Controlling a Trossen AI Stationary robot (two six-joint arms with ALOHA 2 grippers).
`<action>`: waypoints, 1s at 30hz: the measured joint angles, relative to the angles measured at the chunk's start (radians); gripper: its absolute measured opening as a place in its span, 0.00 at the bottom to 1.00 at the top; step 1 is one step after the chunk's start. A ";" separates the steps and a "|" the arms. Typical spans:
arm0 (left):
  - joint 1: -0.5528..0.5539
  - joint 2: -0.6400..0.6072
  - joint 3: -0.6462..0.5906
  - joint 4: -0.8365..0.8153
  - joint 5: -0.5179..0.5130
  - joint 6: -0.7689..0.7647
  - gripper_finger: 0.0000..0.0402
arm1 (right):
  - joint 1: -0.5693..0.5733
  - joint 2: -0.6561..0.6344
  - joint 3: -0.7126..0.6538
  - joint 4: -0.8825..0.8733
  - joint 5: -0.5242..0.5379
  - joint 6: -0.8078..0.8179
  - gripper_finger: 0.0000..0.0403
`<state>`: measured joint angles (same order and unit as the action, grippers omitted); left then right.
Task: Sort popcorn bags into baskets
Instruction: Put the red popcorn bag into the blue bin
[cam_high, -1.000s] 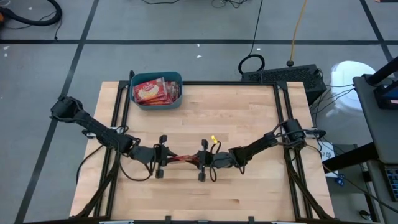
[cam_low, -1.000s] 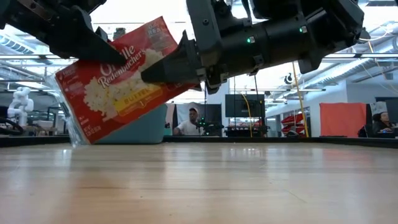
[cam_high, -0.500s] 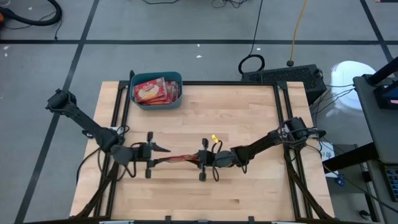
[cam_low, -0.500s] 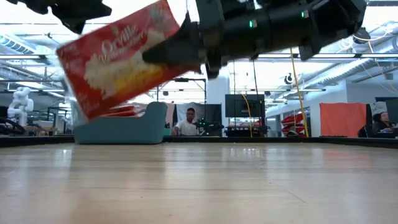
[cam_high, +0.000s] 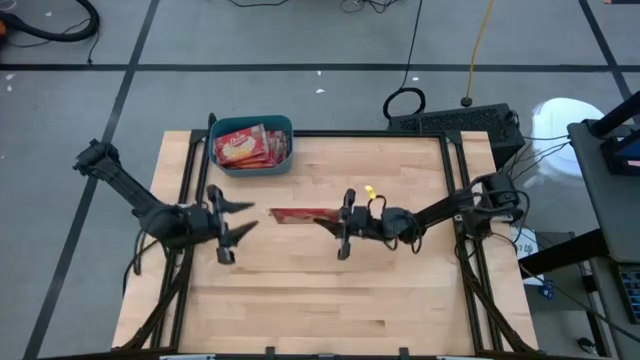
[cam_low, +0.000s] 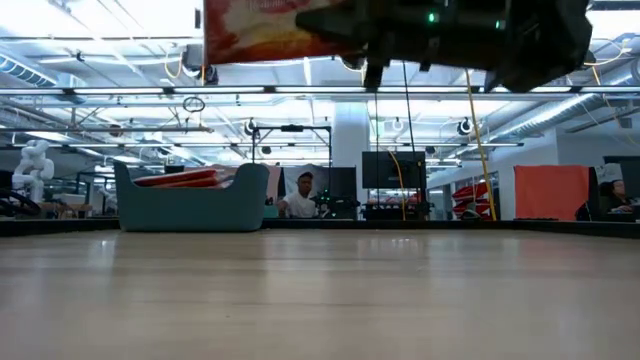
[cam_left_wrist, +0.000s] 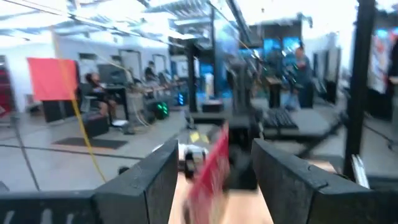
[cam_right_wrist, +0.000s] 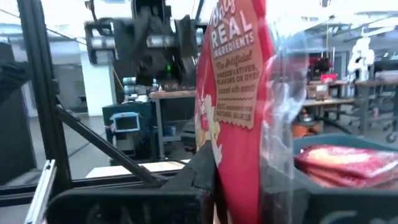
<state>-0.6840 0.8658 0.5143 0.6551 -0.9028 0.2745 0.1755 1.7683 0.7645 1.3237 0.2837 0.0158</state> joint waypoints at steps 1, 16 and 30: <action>0.010 -0.008 0.017 -0.010 0.001 0.004 0.52 | -0.012 0.007 -0.006 0.009 -0.016 0.018 0.05; 0.329 0.227 0.659 -1.160 0.397 -0.340 0.52 | -0.025 0.084 0.009 0.055 -0.025 0.022 0.05; 0.494 0.549 0.967 -1.473 0.630 -0.277 0.52 | -0.003 0.084 0.009 0.019 -0.022 0.018 0.05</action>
<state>-0.1900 1.4150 1.4811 -0.8178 -0.2725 -0.0021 0.1722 1.8523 0.7734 1.3430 0.2613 0.0334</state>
